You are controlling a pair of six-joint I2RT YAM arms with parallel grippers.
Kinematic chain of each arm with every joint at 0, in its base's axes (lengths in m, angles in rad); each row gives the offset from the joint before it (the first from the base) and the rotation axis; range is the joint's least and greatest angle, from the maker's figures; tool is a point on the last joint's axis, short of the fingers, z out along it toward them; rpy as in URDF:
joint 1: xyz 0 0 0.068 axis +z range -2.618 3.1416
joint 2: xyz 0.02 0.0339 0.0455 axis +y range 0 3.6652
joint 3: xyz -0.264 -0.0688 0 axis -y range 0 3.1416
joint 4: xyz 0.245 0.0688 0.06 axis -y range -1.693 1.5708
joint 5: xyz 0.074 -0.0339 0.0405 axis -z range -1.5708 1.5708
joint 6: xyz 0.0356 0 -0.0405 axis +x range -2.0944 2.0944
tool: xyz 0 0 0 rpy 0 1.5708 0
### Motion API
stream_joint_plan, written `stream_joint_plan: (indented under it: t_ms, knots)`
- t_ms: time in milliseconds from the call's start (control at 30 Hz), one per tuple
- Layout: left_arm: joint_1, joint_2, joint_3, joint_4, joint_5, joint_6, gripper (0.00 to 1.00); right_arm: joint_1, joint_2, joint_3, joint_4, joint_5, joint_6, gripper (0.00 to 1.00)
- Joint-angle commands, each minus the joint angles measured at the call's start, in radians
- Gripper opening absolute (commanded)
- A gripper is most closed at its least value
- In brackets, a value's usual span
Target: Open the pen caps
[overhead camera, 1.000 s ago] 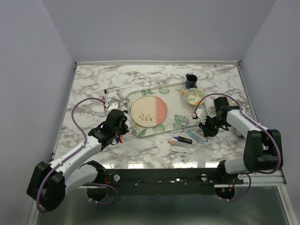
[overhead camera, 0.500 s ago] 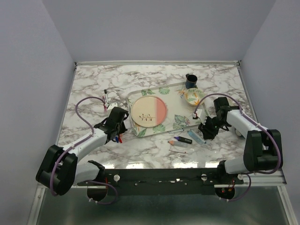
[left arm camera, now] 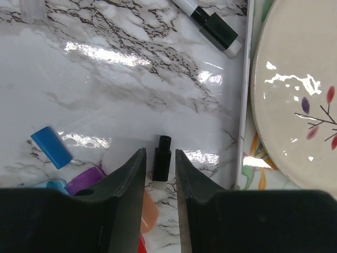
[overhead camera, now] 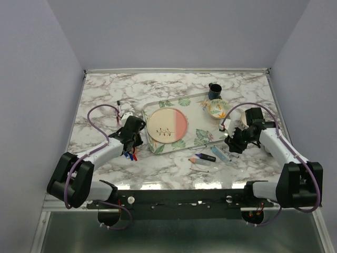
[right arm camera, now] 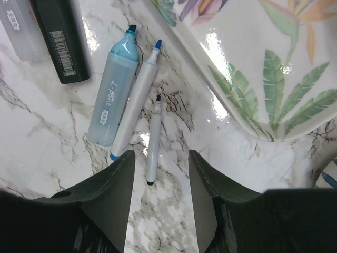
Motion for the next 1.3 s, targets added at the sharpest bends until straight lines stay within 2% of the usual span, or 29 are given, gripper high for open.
stream_joint_plan:
  t_ms: [0, 133, 167, 367, 500, 533, 633, 933, 1033, 1167, 1267]
  knots:
    - [0.014, -0.006, 0.043, -0.005, -0.039, 0.014, 0.41, -0.011, -0.046, 0.017, 0.020, -0.051, 0.013, 0.53]
    - [0.040, -0.001, 0.080, 0.024, -0.010, 0.003, 0.46, -0.015, -0.080, 0.017, 0.034, -0.072, 0.025, 0.54]
    - [0.051, 0.006, 0.088, 0.032, -0.002, -0.004, 0.50, -0.017, -0.090, 0.015, 0.038, -0.086, 0.028, 0.54]
    - [0.140, 0.126, 0.197, 0.027, 0.049, -0.176, 0.64, -0.021, -0.195, 0.004, 0.083, -0.124, 0.063, 0.54]
    - [0.157, 0.239, 0.356, -0.121, -0.025, -0.314, 0.63, -0.021, -0.236, -0.006, 0.104, -0.138, 0.066, 0.56]
    - [0.155, 0.293, 0.393, -0.211, -0.045, -0.361, 0.62, -0.023, -0.239, -0.011, 0.104, -0.140, 0.065, 0.56]
    - [0.157, 0.396, 0.515, -0.327, -0.078, -0.399, 0.57, -0.023, -0.238, -0.009, 0.098, -0.146, 0.059, 0.56]
    - [0.157, 0.542, 0.631, -0.387, -0.072, -0.423, 0.48, -0.023, -0.241, -0.013, 0.087, -0.161, 0.046, 0.56]
    - [0.157, 0.568, 0.637, -0.396, -0.072, -0.419, 0.42, -0.023, -0.239, -0.011, 0.084, -0.164, 0.042, 0.56]
    - [0.157, 0.602, 0.651, -0.416, -0.068, -0.414, 0.25, -0.025, -0.241, -0.011, 0.081, -0.169, 0.040, 0.56]
    - [0.157, 0.620, 0.671, -0.439, -0.069, -0.405, 0.22, -0.025, -0.245, -0.011, 0.080, -0.173, 0.039, 0.56]
